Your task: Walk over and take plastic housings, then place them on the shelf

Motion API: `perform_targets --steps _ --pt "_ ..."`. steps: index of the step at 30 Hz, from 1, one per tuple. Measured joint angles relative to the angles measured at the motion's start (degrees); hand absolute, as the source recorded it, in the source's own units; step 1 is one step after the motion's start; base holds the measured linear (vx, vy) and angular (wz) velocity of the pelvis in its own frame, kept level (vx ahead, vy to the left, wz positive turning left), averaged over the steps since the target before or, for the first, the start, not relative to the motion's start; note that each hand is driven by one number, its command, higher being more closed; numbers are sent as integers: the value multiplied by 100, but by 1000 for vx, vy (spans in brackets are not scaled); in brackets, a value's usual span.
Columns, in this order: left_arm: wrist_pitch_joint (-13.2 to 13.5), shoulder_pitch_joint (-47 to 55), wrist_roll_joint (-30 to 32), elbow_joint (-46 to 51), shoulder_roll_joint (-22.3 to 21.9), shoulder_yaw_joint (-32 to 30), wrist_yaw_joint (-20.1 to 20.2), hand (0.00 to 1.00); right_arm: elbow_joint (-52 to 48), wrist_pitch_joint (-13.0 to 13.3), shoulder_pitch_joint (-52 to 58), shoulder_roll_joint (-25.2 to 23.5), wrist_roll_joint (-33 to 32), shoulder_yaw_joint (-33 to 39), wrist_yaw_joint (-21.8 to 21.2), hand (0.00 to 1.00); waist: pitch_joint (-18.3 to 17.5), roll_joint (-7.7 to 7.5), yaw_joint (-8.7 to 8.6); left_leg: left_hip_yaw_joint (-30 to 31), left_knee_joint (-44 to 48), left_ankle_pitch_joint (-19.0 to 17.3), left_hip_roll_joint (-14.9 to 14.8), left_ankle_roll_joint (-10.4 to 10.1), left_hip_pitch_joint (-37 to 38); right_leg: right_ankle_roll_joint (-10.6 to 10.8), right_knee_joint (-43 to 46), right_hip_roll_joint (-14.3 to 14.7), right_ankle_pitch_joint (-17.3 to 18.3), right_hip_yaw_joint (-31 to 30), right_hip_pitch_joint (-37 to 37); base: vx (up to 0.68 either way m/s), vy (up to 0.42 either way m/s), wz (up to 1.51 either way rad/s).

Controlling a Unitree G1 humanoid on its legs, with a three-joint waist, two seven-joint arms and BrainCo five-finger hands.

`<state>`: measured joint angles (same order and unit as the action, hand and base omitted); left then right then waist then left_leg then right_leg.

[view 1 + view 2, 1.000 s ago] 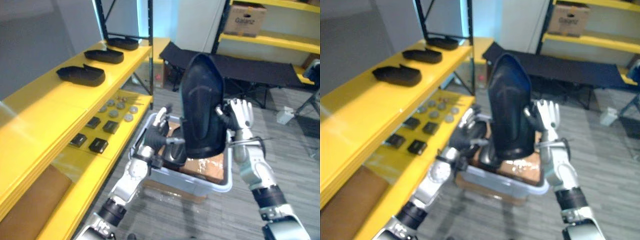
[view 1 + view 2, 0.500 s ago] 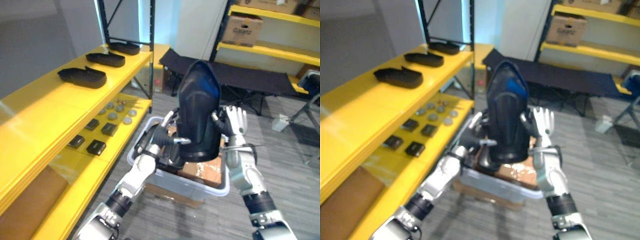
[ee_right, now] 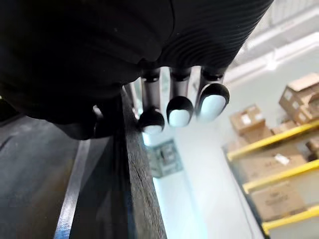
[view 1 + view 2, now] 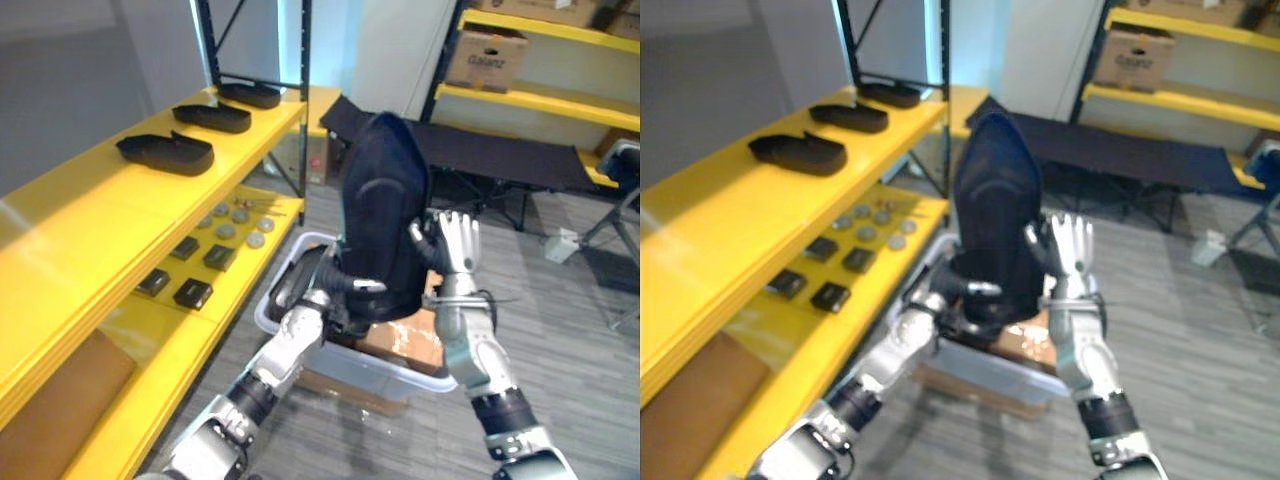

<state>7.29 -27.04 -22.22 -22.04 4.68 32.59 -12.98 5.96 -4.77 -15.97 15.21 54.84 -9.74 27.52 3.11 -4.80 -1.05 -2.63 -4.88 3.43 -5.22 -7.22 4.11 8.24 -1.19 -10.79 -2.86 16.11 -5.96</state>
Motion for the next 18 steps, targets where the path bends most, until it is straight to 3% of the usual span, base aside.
perform_targets --steps 4,11,18 --pt "0 -14 -408 0 -1 22 -42 100 113 -17 -1 33 -5 -91 12 100 -3 -5 -4 25 18 0 -1 0 -14 -3 -26 4 -2 40 -15 0 0 3" --pt "-26 -31 -967 -71 43 -20 -469 100 200 -18 6 28 -17 -444 158 100 -11 -38 -3 43 19 0 -1 -1 -18 -5 -38 4 -4 70 -31 0 0 1" --pt "-30 -42 -1860 -77 171 43 -482 100 192 -17 108 20 -242 -604 263 100 -35 -160 -3 36 19 0 -11 -1 -14 -8 -48 1 -6 70 -35 0 0 0"
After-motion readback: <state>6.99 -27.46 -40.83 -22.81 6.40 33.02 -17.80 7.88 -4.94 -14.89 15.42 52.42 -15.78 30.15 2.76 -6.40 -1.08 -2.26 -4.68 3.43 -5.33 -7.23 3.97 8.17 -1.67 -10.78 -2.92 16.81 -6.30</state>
